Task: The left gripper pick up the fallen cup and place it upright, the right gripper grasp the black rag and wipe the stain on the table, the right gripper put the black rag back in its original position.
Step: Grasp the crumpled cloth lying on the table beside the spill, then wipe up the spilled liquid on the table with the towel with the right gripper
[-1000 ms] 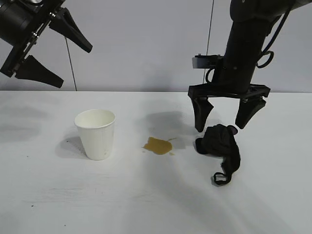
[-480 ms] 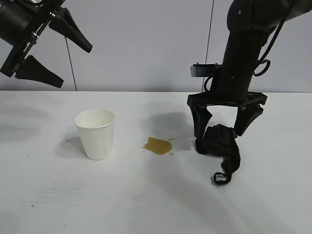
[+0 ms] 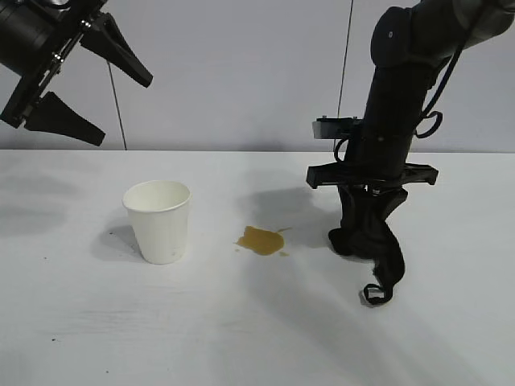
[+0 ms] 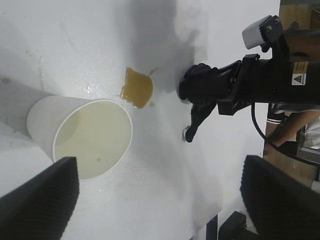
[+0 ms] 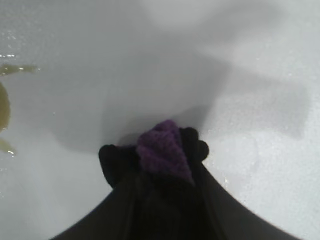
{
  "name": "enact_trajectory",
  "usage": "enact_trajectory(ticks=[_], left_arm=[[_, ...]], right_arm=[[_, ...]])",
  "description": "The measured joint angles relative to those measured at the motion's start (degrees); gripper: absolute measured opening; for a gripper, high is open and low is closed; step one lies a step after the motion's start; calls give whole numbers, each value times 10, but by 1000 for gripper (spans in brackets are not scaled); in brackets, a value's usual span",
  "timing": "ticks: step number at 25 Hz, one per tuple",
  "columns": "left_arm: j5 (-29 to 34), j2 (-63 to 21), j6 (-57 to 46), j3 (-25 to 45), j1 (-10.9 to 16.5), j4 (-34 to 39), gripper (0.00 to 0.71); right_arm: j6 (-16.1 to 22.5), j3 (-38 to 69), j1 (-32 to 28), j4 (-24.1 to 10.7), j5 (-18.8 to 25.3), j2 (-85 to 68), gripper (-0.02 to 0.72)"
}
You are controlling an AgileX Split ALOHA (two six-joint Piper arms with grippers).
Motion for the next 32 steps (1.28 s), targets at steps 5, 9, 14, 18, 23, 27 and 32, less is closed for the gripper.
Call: enact_trajectory(ticks=[5,9,14,18,23,27,32], left_arm=[[3,0,0,0,0,0,633],[7,0,0,0,0,0,633],[12,0,0,0,0,0,633],[14,0,0,0,0,0,633],[15,0,0,0,0,0,633],[15,0,0,0,0,0,633],[15,0,0,0,0,0,633]], right_arm=[[-33,0,0,79,-9,-11,172],[-65,0,9,135,-31,-18,172],[-101,0,52,167,-69,-19,172],[-103,0,89,171,-105,-19,172],[-101,0,111,164,-125,-14,172],[-101,0,114,162,-136,6,172],[-100,0,115,166,-150,24,172]])
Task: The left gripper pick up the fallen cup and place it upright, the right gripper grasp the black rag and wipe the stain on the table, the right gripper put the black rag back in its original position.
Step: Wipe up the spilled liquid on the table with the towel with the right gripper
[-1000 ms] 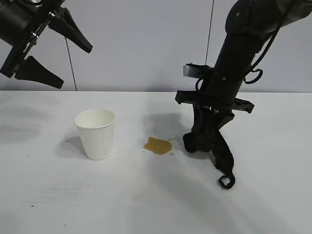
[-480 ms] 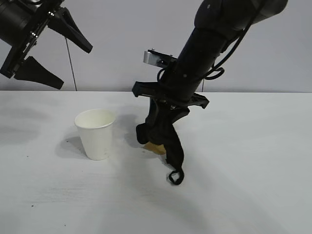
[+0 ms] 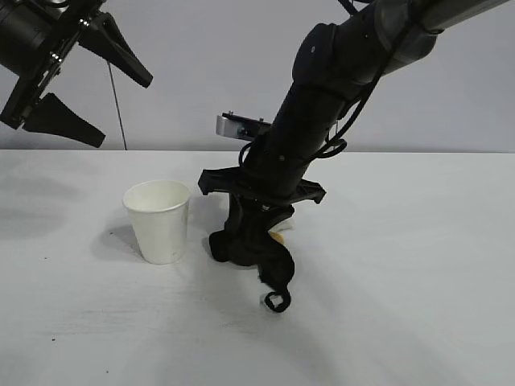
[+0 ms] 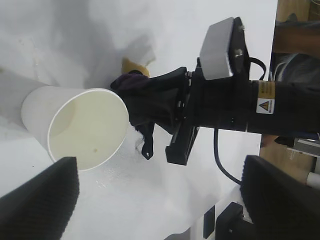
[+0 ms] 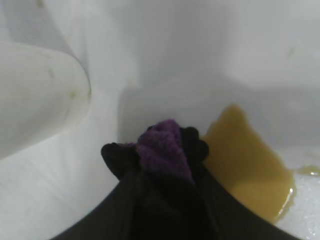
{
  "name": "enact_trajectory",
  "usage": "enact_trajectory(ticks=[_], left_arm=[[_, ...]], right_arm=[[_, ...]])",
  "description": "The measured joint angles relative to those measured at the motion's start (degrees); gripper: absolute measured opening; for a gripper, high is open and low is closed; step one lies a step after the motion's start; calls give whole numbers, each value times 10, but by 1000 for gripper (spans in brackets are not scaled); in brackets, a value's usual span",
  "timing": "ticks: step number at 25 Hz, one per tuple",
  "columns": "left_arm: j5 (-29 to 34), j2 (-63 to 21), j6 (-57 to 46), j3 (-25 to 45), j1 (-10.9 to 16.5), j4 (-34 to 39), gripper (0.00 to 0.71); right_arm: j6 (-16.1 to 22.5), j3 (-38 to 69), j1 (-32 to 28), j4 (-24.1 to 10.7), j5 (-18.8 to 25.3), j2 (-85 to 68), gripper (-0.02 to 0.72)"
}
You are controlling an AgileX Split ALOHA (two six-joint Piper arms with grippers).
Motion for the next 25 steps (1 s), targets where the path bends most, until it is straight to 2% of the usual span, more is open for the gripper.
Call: enact_trajectory(ticks=[10,16,19,25], left_arm=[[0,0,0,0,0,0,633],[9,0,0,0,0,0,633],[15,0,0,0,0,0,633],[17,0,0,0,0,0,633]], right_arm=[[1,0,2,12,-3,6,172],[8,-2,12,2,-5,9,172],[31,-9,8,-24,2,9,172],[73,-34,-25,-109,40,9,172]])
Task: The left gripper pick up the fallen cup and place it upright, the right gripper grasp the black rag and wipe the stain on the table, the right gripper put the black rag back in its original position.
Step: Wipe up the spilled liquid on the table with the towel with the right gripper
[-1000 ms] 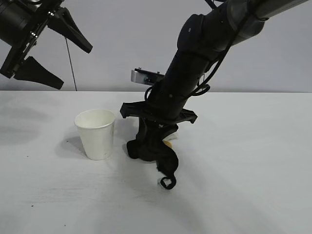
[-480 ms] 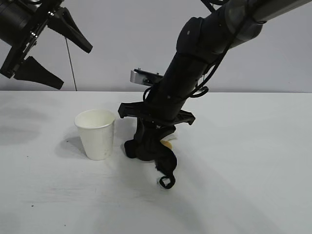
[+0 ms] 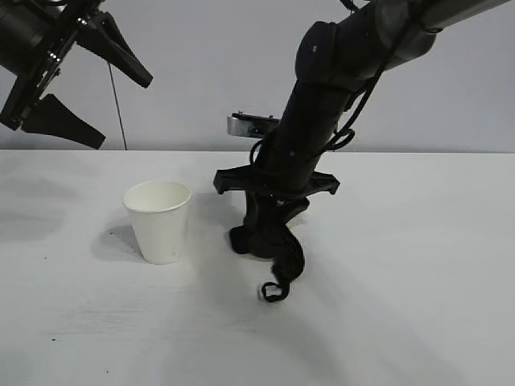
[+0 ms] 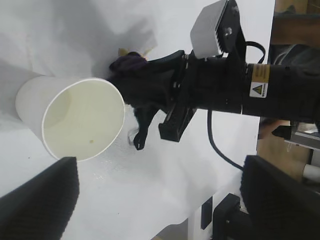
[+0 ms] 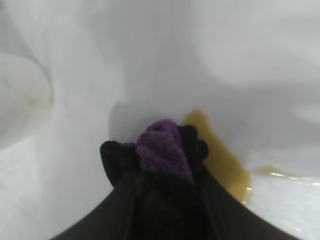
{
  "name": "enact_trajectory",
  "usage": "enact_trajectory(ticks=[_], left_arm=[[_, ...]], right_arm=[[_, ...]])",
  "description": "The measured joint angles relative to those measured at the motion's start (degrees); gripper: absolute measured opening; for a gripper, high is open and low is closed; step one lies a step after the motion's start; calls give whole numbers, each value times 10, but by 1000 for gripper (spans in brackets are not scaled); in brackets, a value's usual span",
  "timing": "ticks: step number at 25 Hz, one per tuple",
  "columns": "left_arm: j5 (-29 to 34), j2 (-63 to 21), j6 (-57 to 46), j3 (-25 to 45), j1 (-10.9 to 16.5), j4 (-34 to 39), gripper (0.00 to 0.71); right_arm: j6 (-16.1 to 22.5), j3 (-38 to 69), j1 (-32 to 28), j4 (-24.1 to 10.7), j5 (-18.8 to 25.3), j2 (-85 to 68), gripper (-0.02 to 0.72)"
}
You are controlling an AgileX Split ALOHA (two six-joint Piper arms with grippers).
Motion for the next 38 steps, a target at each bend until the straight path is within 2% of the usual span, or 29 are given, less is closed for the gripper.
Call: enact_trajectory(ticks=[3,6,10,15,20,23,32,38], left_arm=[[0,0,0,0,0,0,633],[0,0,0,0,0,0,633],[0,0,0,0,0,0,633],[0,0,0,0,0,0,633],[0,0,0,0,0,0,633],[0,0,0,0,0,0,633],[0,0,0,0,0,0,633],[0,0,0,0,0,0,633]], right_arm=[[12,-5,-15,-15,7,0,172],[12,-6,-15,-15,12,1,172],[-3,-6,4,6,23,1,172],[-11,-6,31,11,25,2,172],[26,-6,18,-24,23,2,172],[56,-7,0,-46,40,1,172],[76,-9,-62,-75,141,-5,172],[91,-8,-90,-99,143,-13,172]])
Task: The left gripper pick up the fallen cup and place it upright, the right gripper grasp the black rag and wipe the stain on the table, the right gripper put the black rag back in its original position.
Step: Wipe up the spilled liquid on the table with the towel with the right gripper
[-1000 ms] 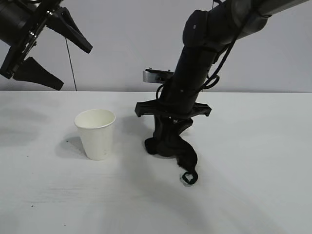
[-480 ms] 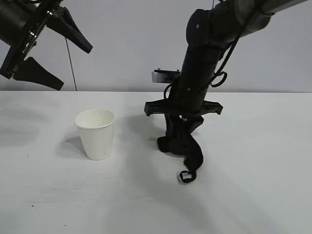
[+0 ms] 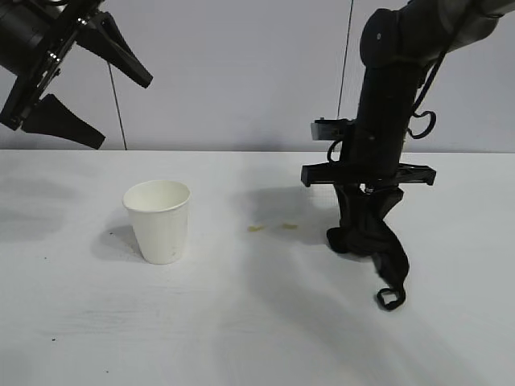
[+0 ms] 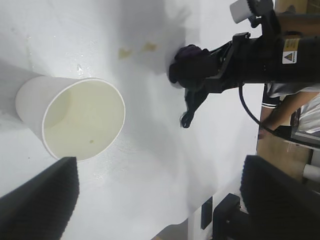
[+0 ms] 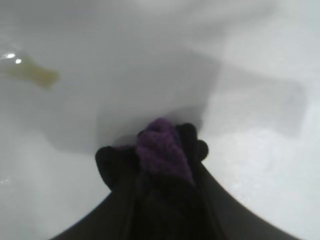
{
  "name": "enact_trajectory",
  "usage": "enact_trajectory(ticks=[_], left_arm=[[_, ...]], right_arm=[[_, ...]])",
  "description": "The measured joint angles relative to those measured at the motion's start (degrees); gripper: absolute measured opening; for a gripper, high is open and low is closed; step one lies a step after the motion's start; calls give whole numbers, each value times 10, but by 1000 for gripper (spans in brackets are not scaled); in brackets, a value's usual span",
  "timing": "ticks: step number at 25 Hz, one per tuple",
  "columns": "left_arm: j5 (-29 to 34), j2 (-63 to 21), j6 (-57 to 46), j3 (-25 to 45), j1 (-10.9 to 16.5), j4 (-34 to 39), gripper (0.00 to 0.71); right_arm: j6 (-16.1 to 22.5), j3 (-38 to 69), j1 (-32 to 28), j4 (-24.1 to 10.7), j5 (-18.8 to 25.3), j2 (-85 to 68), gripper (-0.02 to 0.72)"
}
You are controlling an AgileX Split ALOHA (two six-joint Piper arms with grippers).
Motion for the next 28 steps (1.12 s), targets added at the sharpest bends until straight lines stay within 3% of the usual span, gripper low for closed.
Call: enact_trajectory(ticks=[4,8,16,28], left_arm=[[0,0,0,0,0,0,633],[0,0,0,0,0,0,633],[0,0,0,0,0,0,633],[1,0,0,0,0,-6,633]], right_arm=[[-21,1,13,37,-14,-1,172],[-30,1,52,71,-56,-1,172],[-32,1,122,83,-140,-1,172],[-14,-4,122,115,-181,28,172]])
